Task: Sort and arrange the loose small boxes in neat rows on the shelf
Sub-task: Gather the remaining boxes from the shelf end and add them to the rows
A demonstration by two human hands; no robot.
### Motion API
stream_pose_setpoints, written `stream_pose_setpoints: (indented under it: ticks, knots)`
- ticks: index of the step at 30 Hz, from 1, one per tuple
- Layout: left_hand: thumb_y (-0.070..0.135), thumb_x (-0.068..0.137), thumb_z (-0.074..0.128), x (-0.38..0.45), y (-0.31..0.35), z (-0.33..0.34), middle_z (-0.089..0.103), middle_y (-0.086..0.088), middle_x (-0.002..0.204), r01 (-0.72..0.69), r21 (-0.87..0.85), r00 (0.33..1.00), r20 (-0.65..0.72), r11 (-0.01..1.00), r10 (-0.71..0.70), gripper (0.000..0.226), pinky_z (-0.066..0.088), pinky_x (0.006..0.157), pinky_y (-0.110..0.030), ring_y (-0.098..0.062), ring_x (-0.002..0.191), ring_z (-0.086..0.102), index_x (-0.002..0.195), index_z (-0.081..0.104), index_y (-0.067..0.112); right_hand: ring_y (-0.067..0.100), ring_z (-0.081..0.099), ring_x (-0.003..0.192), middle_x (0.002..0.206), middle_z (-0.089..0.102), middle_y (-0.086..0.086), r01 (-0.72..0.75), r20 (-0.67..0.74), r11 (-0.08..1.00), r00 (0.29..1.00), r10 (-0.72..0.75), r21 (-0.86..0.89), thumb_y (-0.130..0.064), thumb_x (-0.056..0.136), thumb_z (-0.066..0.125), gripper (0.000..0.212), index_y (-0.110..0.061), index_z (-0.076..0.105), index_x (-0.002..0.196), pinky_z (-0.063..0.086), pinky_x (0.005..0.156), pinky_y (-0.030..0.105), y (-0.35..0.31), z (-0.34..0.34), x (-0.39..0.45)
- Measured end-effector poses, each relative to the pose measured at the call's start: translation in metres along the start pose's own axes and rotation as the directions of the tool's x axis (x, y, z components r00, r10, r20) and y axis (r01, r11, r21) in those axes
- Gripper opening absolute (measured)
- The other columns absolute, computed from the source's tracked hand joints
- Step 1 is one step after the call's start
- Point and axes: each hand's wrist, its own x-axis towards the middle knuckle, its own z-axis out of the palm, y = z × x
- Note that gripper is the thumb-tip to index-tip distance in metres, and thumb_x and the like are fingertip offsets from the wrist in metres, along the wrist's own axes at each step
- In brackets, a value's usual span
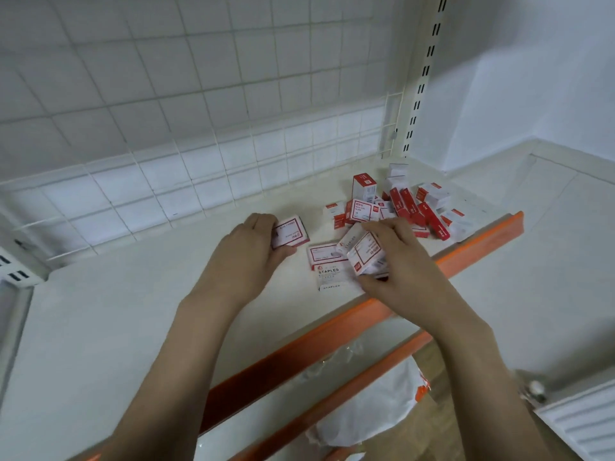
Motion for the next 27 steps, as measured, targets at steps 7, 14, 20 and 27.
stream_pose_setpoints:
  ticks: [7, 14, 20, 27]
  knots:
    - [0.043, 0.088, 0.051, -0.066, 0.000, -0.016, 0.055, -0.002, 0.108, 0.137, -0.020, 0.972, -0.188, 0.990, -0.138, 0.042, 0.044, 0.069, -0.034, -0.027, 0.087, 0.057, 0.119, 0.049, 0.015, 0.002, 0.044, 0.103, 0.122, 0.044, -0.006, -0.004, 0.051, 0.984, 0.999, -0.006, 0.179, -0.024, 0.076, 0.074, 0.066, -0.023, 0.040, 0.133, 0.032, 0.076, -0.002, -0.026, 0.027, -0.002]
    - [0.039, 0.087, 0.052, -0.103, -0.026, -0.038, 0.052, -0.009, 0.106, 0.174, 0.031, 0.940, -0.302, 0.984, -0.157, 0.049, 0.048, 0.066, -0.039, -0.033, 0.088, 0.055, 0.127, 0.049, 0.012, -0.002, 0.045, 0.097, 0.112, 0.044, -0.009, 0.042, 0.073, 0.975, 0.996, -0.059, 0.220, -0.028, 0.073, 0.077, 0.064, -0.024, 0.044, 0.127, 0.033, 0.081, 0.003, -0.063, 0.048, -0.003]
    - [0.034, 0.088, 0.055, -0.143, -0.061, -0.066, 0.049, -0.012, 0.105, 0.204, 0.001, 0.925, -0.326, 0.979, -0.193, 0.046, 0.048, 0.060, -0.038, -0.036, 0.076, 0.058, 0.127, 0.049, 0.010, -0.004, 0.045, 0.090, 0.105, 0.045, -0.009, 0.082, 0.047, 0.971, 0.994, -0.095, 0.225, -0.027, 0.068, 0.080, 0.055, -0.022, 0.052, 0.114, 0.032, 0.078, -0.001, -0.111, 0.077, -0.006]
    - [0.034, 0.089, 0.054, -0.204, -0.117, -0.112, 0.049, -0.014, 0.109, 0.244, 0.044, 0.921, -0.323, 0.969, -0.217, 0.047, 0.041, 0.056, -0.032, -0.038, 0.077, 0.058, 0.129, 0.047, 0.009, -0.004, 0.047, 0.096, 0.106, 0.040, -0.006, 0.037, 0.096, 0.953, 0.993, -0.069, 0.301, -0.027, 0.076, 0.074, 0.077, -0.029, 0.034, 0.141, 0.031, 0.082, -0.003, -0.189, 0.120, -0.026]
